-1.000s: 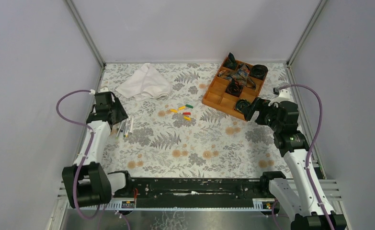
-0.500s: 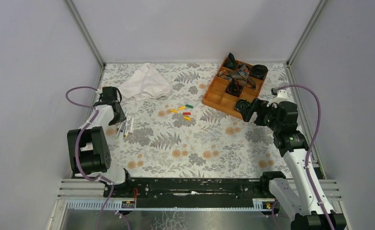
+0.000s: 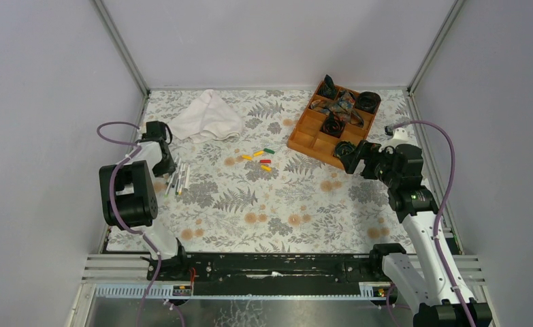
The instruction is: Insert the pens into the pen caps
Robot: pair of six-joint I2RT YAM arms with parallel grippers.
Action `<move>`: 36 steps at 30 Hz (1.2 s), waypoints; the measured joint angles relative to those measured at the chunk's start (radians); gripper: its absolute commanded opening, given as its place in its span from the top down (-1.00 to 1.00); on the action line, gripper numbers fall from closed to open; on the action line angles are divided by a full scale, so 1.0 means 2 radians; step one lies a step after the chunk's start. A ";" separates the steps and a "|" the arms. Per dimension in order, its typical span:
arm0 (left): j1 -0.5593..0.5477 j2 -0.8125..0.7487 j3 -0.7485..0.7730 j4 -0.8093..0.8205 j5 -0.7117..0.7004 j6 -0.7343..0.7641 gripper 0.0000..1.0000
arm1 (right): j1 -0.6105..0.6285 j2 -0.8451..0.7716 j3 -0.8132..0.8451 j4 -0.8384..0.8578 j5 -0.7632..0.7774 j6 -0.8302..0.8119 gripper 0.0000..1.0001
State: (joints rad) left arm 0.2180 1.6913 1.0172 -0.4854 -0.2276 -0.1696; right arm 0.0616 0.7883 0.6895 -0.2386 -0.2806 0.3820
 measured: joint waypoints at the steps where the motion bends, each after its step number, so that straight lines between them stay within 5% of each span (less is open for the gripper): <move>1: 0.001 0.002 0.001 0.000 0.000 0.001 0.48 | 0.000 0.000 0.000 0.000 0.000 0.000 -0.99; 36: 0.006 0.023 0.009 0.006 0.024 0.013 0.39 | -0.001 0.017 -0.005 0.002 -0.007 0.000 -0.98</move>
State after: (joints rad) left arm 0.2310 1.7367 1.0355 -0.4736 -0.1795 -0.1436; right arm 0.0605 0.8215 0.6800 -0.2352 -0.2939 0.3824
